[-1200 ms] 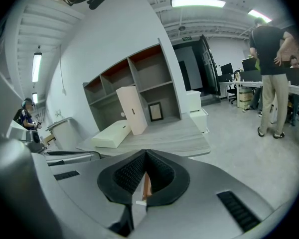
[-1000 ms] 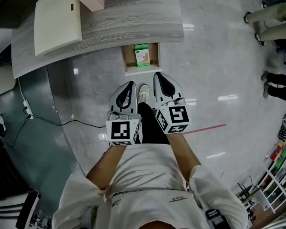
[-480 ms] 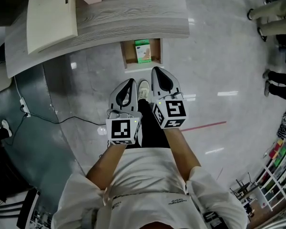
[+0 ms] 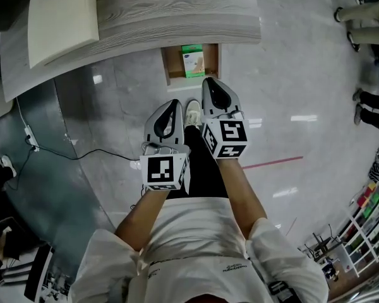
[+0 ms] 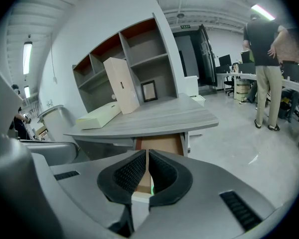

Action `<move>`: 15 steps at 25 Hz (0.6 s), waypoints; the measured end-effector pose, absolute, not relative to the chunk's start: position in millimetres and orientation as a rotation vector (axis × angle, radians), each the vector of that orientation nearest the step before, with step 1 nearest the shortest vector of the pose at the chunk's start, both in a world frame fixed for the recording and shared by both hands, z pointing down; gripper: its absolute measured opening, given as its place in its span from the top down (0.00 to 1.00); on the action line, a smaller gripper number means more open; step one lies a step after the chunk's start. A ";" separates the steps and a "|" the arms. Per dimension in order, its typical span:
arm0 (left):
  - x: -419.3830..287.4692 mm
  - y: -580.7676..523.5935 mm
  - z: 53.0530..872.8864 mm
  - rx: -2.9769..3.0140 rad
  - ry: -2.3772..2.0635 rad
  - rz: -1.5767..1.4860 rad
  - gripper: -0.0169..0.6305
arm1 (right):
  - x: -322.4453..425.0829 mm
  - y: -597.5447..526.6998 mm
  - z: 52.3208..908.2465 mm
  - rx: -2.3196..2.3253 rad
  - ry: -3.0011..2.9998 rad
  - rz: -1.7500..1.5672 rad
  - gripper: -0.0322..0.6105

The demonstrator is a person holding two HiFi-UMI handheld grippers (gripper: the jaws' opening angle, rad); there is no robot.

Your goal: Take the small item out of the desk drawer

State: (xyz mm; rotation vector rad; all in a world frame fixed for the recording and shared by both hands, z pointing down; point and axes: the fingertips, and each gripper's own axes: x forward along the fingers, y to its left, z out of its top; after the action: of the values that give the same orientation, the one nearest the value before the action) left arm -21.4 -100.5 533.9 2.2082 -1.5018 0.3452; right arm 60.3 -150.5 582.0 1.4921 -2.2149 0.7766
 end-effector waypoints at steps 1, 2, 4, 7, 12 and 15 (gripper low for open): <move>-21.7 -100.8 535.7 2.206 -1.503 0.344 0.95 | 59.9 -152.0 585.4 1.492 -2.212 0.779 0.90; -22.0 -100.7 537.4 2.203 -1.503 0.344 0.95 | 59.4 -152.9 588.8 1.491 -2.209 0.782 0.90; -23.0 -100.1 541.1 2.196 -1.504 0.346 0.95 | 57.9 -154.2 595.6 1.485 -2.205 0.786 0.90; -24.9 -100.2 546.3 2.187 -1.507 0.349 0.95 | 54.1 -157.6 605.9 1.467 -2.205 0.797 0.87; -26.0 -100.5 555.6 2.174 -1.509 0.354 0.95 | 51.8 -162.5 623.3 1.449 -2.193 0.806 0.80; -25.8 -100.8 561.5 2.162 -1.509 0.353 0.95 | 50.5 -163.9 633.7 1.426 -2.178 0.808 0.76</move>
State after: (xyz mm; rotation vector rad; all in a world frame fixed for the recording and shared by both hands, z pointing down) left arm -25.8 -100.8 561.5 2.1618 -1.5093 0.3534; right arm 50.5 -163.9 633.7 1.4257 -2.1781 0.8080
